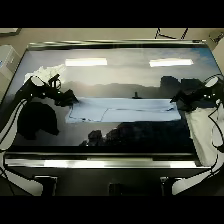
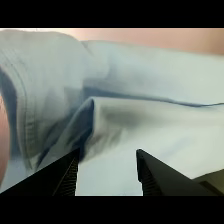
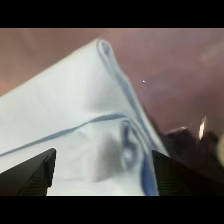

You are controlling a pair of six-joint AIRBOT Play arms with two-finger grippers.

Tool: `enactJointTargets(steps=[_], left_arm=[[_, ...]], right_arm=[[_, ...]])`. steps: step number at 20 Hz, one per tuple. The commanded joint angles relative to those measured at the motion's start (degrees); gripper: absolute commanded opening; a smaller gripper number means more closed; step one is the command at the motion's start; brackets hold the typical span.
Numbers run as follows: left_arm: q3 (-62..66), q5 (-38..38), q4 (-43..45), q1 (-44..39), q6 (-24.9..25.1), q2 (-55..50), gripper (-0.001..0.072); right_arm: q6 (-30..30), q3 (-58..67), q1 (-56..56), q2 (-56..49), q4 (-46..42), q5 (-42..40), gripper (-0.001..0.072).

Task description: Fold the clothes and pants, and hang the long-sleeved shirts on hangers.

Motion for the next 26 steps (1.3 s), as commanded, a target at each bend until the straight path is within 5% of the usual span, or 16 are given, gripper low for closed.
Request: enactJointTargets(steps=[1, 6, 13, 14, 17, 19, 21, 26], left_arm=[[1.3, -5.4, -0.2, 1.1, 0.7, 1.2, 0.0408], [1.3, -5.1, -0.3, -0.5, 0.7, 6.9, 0.0408], [1.3, -3.6, -0.4, -7.5, 0.7, 10.0, 0.0408], [1.3, -2.8, -0.4, -8.7, 0.7, 9.9, 0.0407], [1.3, 1.2, -0.4, -12.2, 0.6, 9.9, 0.0393], [1.3, 5.2, -0.4, -14.8, 0.2, 9.4, 0.0336], [1.3, 10.0, -0.4, -18.1, -1.8, 7.7, 0.0059], [1.3, 20.7, -6.8, -29.2, -9.3, -1.9, 0.002]], right_arm=[[-2.1, 2.0, -5.2, -0.6, 0.5, 6.9, 0.0708], [-7.3, 2.0, -7.3, -6.0, 9.2, 11.5, 0.0708], [-4.3, 2.0, -6.4, -10.7, 13.8, 9.5, 0.0648], [-4.7, 2.0, -5.5, -10.9, 13.7, 9.7, 0.056], [-7.0, 2.2, -3.3, -10.4, 15.7, 9.8, 0.0047], [-10.7, 2.2, -3.3, -8.0, 20.6, 11.3, 0.0047], [-11.0, 2.2, -3.1, -3.4, 22.0, 12.2, 0.0047], [-11.6, 2.2, 2.1, 13.2, 22.1, 13.9, 0.0048]])
